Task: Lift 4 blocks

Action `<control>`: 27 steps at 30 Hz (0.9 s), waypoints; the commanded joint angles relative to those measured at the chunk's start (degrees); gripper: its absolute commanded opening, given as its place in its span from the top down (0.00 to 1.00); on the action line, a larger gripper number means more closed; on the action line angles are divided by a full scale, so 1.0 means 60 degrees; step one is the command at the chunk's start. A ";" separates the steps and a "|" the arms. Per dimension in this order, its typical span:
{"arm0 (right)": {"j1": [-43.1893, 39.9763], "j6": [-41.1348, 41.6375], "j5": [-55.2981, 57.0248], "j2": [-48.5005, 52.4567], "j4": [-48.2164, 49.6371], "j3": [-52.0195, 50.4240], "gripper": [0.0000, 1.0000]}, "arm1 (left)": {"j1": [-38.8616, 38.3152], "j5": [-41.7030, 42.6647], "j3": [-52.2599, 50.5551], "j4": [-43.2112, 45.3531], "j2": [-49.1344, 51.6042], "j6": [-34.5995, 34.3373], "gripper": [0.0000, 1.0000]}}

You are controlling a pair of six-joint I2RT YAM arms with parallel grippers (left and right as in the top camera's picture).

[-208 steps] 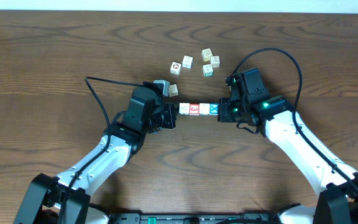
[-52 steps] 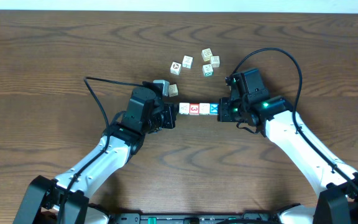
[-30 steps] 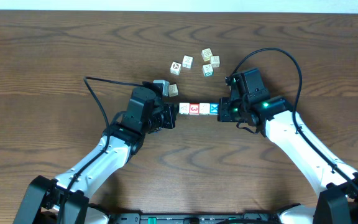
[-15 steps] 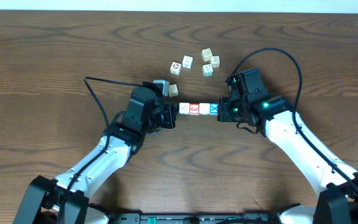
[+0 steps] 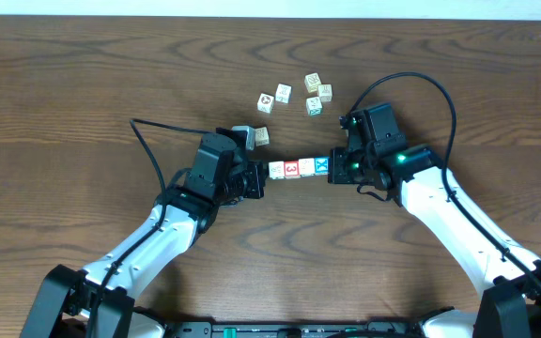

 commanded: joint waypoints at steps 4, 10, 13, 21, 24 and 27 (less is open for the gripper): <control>0.0430 -0.0051 -0.2761 0.0186 0.0178 0.0484 0.99 | -0.0506 0.2000 0.0627 0.0259 -0.0189 0.0091 0.93; 0.0426 -0.0058 -0.2685 0.0251 0.0044 0.0484 0.99 | -0.0506 0.1916 0.0627 0.0229 -0.0175 0.0091 0.93; 0.0426 -0.0058 -0.2645 0.0266 0.0018 0.0484 0.99 | -0.0506 0.1920 0.0627 0.0229 -0.0120 0.0087 0.93; 0.0503 -0.0055 -0.2444 0.0579 -0.0084 0.0448 0.99 | -0.0506 0.1931 0.0616 0.0233 0.0200 0.0087 0.93; 0.0608 -0.0055 -0.2441 0.0922 -0.0044 0.0448 0.99 | -0.0506 0.1927 0.0608 0.0229 0.0273 0.0087 0.93; 0.0634 -0.0055 -0.2441 0.1184 -0.0007 0.0448 0.99 | -0.0506 0.1923 0.0608 0.0233 0.0321 0.0091 0.93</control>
